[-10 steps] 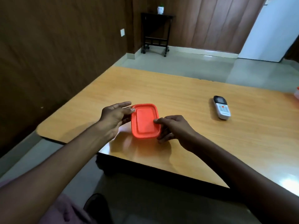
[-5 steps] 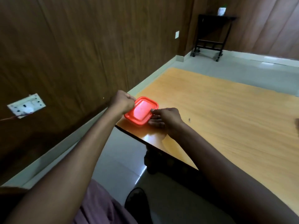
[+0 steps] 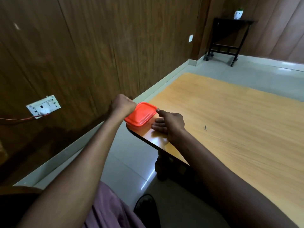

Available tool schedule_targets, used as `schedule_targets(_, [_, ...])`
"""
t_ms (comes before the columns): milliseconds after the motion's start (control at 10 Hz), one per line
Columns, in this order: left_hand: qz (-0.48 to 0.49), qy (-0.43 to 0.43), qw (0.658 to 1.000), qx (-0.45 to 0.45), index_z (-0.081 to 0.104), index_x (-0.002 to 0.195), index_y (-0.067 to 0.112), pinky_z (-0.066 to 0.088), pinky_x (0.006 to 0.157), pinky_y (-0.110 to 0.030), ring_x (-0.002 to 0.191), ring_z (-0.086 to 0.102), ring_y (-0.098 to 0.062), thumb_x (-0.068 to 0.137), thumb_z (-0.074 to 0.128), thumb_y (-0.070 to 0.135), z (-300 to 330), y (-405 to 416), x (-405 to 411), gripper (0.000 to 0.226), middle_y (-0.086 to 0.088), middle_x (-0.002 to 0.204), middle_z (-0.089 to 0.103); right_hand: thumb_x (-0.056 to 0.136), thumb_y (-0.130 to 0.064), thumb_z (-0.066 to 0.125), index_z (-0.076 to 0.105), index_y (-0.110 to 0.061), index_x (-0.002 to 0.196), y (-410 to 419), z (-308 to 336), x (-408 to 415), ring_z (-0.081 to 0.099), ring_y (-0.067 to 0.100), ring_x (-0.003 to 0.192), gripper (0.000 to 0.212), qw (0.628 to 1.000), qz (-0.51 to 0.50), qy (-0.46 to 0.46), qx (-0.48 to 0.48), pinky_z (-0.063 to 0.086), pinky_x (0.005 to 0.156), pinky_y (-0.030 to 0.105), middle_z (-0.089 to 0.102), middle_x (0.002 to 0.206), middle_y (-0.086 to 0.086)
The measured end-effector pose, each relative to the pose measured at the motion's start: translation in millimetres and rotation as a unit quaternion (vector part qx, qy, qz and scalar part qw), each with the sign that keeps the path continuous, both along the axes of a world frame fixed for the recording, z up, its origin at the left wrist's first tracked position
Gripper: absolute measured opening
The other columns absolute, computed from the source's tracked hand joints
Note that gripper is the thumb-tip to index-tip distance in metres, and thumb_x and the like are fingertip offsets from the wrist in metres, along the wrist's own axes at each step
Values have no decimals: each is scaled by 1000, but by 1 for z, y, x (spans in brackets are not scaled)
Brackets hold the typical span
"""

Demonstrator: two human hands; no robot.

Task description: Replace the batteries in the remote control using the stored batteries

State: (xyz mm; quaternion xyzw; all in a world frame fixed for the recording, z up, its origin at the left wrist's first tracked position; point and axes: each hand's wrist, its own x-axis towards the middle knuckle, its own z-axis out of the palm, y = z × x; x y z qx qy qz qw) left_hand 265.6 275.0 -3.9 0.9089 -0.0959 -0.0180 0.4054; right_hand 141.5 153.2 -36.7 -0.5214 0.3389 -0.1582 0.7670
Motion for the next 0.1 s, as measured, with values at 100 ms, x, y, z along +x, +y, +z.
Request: schedule_targets(100, [-12, -52, 998, -19, 78, 93, 13, 53, 84, -30, 100, 70, -31, 84, 70, 28, 7, -8, -13, 20, -10, 103, 77, 85, -25, 80, 65, 7, 100, -14, 7, -17, 75, 35, 59, 39, 999, -21, -13, -24, 61, 54, 34, 72, 79, 21])
